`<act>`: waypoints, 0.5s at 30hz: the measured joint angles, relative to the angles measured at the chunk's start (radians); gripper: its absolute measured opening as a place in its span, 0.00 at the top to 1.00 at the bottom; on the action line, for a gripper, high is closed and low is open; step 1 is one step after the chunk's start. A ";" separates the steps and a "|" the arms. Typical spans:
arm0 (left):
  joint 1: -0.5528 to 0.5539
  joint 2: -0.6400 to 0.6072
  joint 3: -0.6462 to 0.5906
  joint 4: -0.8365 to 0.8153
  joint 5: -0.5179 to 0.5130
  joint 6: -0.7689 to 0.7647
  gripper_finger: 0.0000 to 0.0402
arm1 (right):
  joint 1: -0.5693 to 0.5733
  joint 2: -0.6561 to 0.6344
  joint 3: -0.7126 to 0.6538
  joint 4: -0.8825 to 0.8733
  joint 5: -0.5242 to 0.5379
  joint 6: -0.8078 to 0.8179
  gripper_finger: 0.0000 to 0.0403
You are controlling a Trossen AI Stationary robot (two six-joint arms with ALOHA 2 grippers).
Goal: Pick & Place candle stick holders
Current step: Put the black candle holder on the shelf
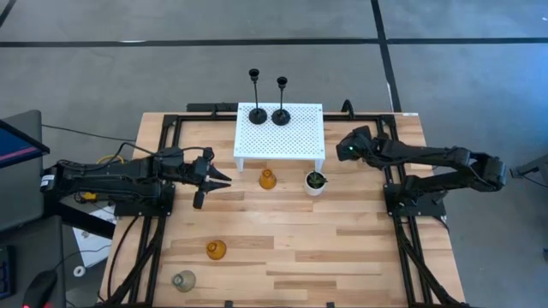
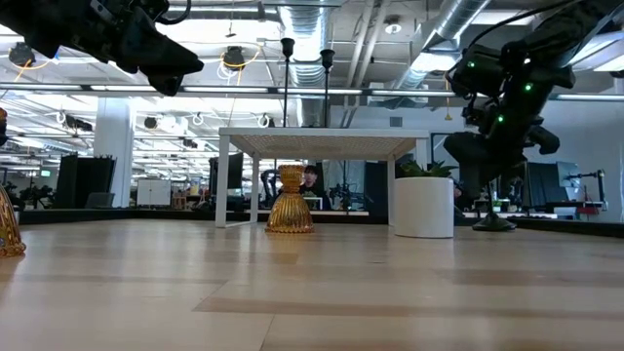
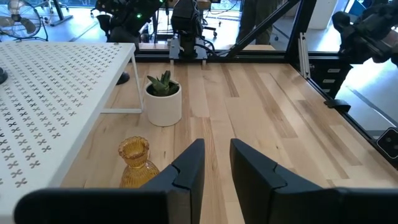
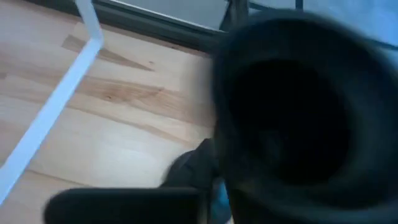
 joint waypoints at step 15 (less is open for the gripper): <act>0.000 0.000 0.000 0.000 0.000 0.000 0.81 | 0.066 -0.068 0.146 -0.139 -0.008 -0.091 0.99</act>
